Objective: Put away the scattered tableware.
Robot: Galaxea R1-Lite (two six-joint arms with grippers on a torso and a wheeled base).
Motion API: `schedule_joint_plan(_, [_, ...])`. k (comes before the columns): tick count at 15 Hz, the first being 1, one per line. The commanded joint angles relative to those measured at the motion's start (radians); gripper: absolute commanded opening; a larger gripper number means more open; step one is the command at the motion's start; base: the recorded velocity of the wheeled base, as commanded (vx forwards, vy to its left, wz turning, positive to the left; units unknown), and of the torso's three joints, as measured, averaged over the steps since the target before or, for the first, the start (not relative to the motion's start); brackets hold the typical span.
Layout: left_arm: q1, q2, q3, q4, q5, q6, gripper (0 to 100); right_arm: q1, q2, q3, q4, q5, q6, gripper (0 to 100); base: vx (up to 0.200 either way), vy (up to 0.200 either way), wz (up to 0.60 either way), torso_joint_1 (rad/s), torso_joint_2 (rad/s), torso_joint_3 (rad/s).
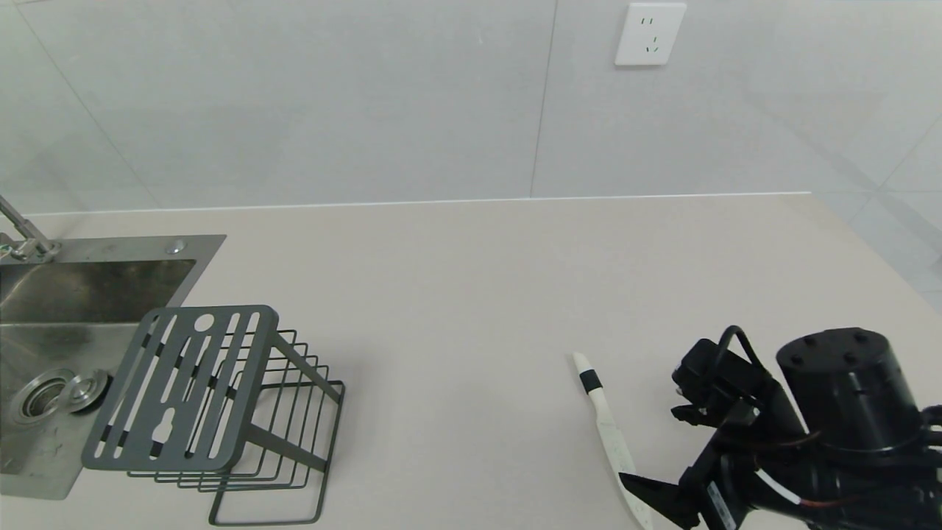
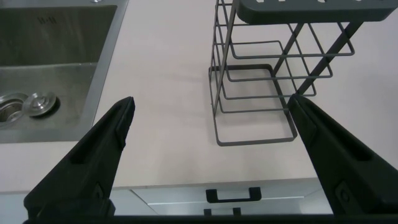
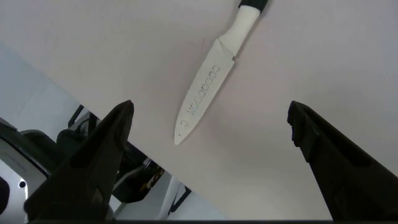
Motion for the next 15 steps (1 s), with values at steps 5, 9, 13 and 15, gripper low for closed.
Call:
schedule_joint_plan(5, [0.0, 0.003, 0.0, -0.002, 0.0, 0.0, 100, 0.071, 0.17, -0.065, -0.016, -0.046, 0.038, 100, 0.0, 0.0, 0.0, 0.0, 0.0, 0.0])
schedule_joint_plan(9, [0.0, 0.0, 0.0, 0.0, -0.002, 0.009, 100, 0.067, 0.216, -0.069, -0.016, -0.049, 0.041, 100, 0.0, 0.0, 0.0, 0.0, 0.0, 0.0])
schedule_joint_plan(13, [0.0, 0.0, 0.0, 0.0, -0.002, 0.011, 100, 0.057, 0.278, -0.117, -0.015, -0.167, 0.139, 100, 0.0, 0.0, 0.0, 0.0, 0.0, 0.0])
schedule_joint_plan(15, [0.0, 0.0, 0.002, 0.0, -0.002, 0.011, 100, 0.057, 0.284, -0.13, -0.013, -0.173, 0.153, 100, 0.0, 0.0, 0.0, 0.0, 0.0, 0.0])
